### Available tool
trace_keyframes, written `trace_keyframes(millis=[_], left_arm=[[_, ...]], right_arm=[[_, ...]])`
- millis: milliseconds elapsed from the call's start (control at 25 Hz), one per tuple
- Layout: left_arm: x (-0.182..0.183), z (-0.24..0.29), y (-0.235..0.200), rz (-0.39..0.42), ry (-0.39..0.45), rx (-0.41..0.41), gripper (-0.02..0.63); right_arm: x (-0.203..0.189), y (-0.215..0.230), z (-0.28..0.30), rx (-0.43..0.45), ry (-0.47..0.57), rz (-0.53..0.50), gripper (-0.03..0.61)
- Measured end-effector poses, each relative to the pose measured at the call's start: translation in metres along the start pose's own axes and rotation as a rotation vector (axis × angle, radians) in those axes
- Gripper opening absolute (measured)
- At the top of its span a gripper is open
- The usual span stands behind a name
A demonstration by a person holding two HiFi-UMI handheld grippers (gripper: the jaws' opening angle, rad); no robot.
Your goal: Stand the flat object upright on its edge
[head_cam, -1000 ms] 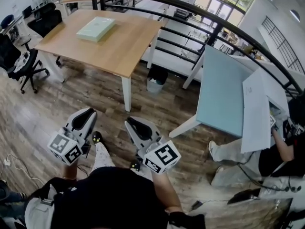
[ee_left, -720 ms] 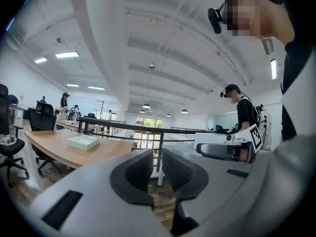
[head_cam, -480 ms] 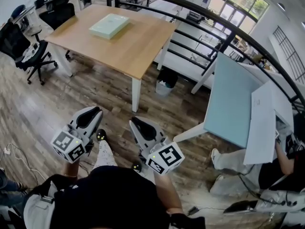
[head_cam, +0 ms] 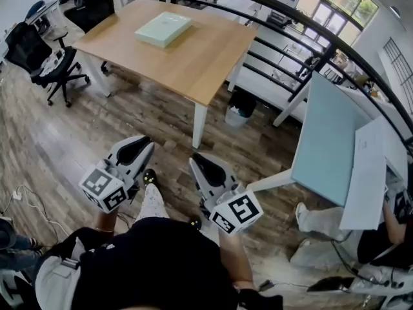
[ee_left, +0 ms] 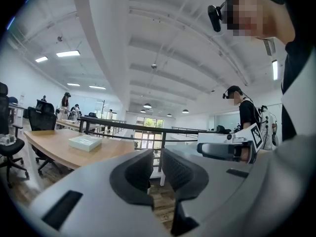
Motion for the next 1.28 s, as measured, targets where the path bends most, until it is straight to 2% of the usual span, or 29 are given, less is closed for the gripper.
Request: trace_keyframes(millis=[600, 1000, 1280], left_arm=[[0.016, 0.020, -0.074, 0.001, 0.010, 0.018, 0.061], [0.026, 0.025, -0.171, -0.013, 0.016, 0.102, 0.061], [0.032, 0.041, -0.201, -0.037, 0.015, 0.062, 0.061]], right_arm=[[0.002, 0.031, 0.073, -0.013, 0.019, 0.003, 0.031], [-0.001, 0.052, 0.169, 0.038, -0.019, -0.009, 0.031], [0.003, 0.064, 0.207, 0.035, -0.062, -0.026, 0.031]])
Point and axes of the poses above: the fingertips, and each gripper's own axes: z forward along the fingers, y to its right, x out of its top, the point moved 2 cm from there along -z, backward along the fingers
